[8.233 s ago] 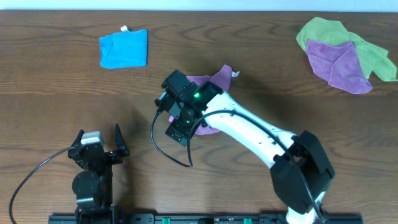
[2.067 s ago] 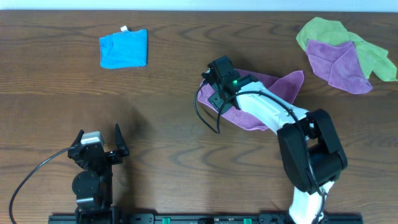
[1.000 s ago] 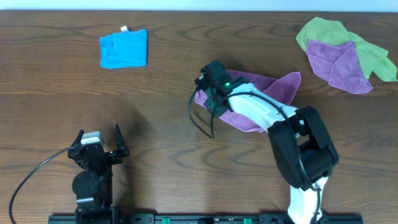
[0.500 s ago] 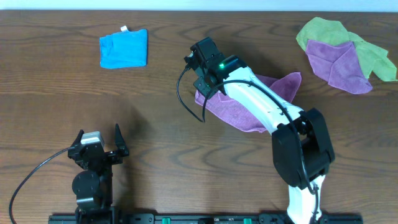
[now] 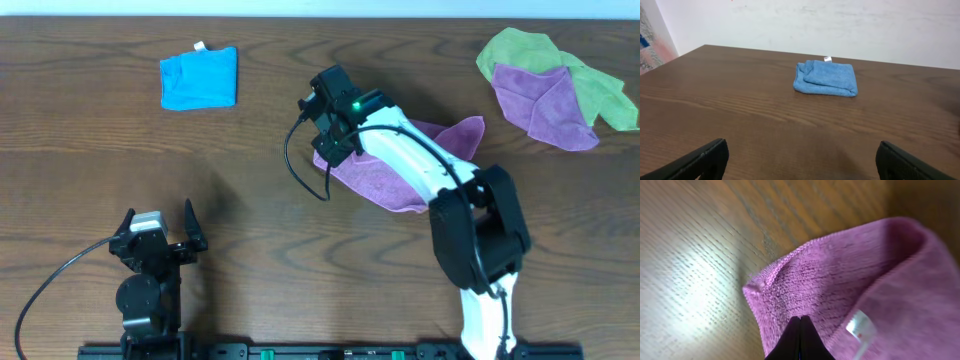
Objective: Fold the cloth
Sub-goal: 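Pull the purple cloth corner toward the left to spread it flat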
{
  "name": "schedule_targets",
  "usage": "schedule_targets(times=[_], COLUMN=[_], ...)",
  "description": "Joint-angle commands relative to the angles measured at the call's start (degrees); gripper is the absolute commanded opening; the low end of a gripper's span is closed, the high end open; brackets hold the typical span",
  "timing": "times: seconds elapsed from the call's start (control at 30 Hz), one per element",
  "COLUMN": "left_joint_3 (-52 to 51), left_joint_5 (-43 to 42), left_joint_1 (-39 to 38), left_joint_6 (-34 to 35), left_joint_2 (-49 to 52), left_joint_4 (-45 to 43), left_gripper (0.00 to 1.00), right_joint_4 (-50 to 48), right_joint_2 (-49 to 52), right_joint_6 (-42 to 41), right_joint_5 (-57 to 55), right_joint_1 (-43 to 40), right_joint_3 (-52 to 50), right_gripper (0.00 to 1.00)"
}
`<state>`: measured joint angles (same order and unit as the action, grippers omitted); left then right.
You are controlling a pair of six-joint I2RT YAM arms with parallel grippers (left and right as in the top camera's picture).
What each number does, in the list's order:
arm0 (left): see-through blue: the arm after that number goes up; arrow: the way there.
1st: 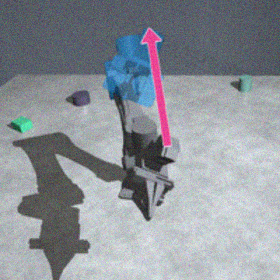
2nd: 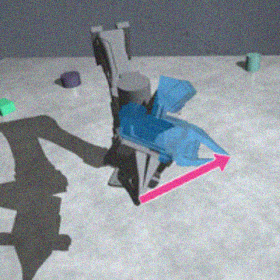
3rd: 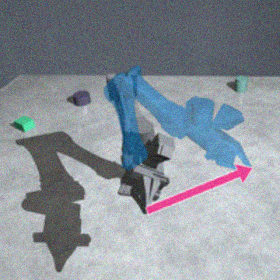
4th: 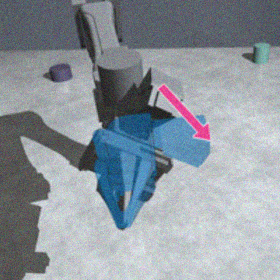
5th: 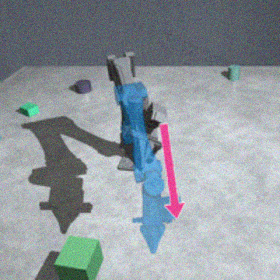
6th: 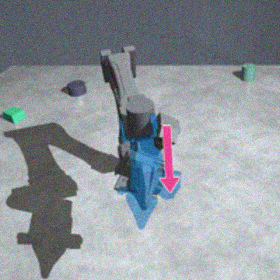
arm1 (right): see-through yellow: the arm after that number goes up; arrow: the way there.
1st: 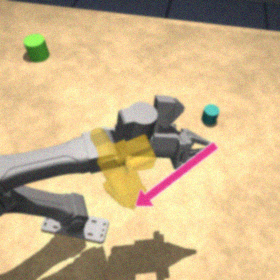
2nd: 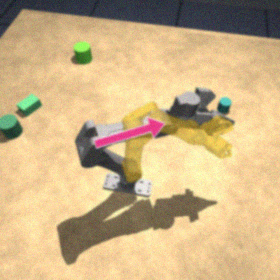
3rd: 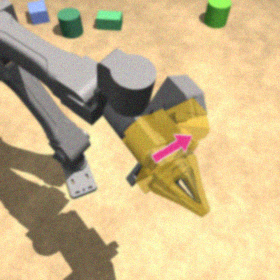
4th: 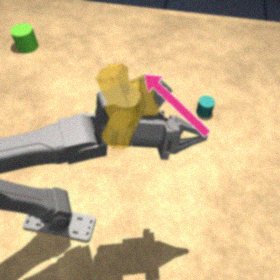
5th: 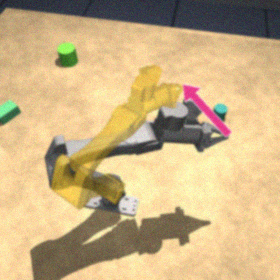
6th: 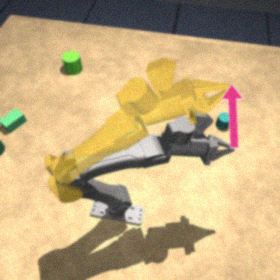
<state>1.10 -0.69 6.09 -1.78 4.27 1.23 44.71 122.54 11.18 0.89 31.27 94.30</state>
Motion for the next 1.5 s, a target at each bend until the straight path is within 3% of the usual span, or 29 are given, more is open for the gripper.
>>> schedule_targets(times=[0.0, 0.63, 1.03, 1.47], left_joint_3=[-0.83, -0.83, -0.83, -0.83], left_joint_5=[0.87, 0.87, 0.87, 0.87], left_joint_1=[-0.28, -0.28, -0.28, -0.28], left_joint_6=[-0.83, -0.83, -0.83, -0.83], left_joint_2=[-0.44, -0.44, -0.44, -0.44], left_joint_4=[3.17, 3.17, 3.17, 3.17], left_gripper=[0.95, 0.95, 0.95, 0.95], right_joint_4=[-0.5, -1.55, -1.38, 3.3], right_joint_2=[0.52, 4.9, 5.09, 5.09], right_joint_6=[-0.83, -0.83, -0.87, -0.83], right_joint_5=[2.54, 4.92, 13.2, 5.77], right_joint_1=[-0.24, -1.01, 2.19, 3.8], right_joint_3=[-0.44, -0.44, -0.46, 4.52], right_gripper=[0.01, 0.01, 0.02, 0.01])
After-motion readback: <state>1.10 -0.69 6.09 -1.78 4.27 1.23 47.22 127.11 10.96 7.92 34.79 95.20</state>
